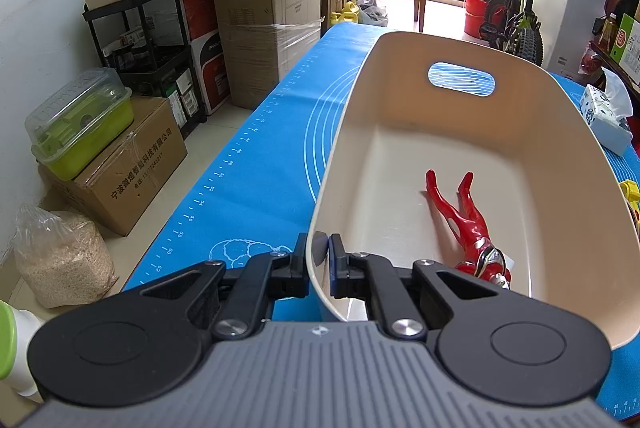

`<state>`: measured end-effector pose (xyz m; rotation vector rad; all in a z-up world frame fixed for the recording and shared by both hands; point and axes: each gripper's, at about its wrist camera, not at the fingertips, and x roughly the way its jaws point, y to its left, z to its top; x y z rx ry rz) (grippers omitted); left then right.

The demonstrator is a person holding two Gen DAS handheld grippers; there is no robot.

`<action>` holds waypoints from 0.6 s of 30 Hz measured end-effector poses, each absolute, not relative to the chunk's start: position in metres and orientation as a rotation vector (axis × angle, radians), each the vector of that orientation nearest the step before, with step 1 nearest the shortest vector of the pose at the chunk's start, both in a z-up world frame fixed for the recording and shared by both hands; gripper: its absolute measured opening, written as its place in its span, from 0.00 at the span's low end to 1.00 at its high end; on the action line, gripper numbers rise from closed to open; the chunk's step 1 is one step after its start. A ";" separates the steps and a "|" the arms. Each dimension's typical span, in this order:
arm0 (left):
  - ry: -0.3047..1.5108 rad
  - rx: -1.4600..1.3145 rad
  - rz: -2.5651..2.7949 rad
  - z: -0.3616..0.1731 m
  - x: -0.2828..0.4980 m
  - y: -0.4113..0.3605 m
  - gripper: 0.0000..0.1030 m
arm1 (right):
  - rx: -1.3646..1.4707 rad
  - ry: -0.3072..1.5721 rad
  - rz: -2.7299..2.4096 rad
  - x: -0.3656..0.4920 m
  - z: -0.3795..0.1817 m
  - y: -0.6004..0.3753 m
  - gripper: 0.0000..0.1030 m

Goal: Organize rigid objects
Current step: 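Grasp the white pill bottle with the right tool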

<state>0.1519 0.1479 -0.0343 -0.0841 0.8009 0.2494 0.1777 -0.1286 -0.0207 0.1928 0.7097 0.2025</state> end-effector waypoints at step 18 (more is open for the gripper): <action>0.801 -0.083 0.249 -0.035 0.152 0.148 0.11 | 0.114 0.863 0.078 0.180 -0.105 -0.148 0.75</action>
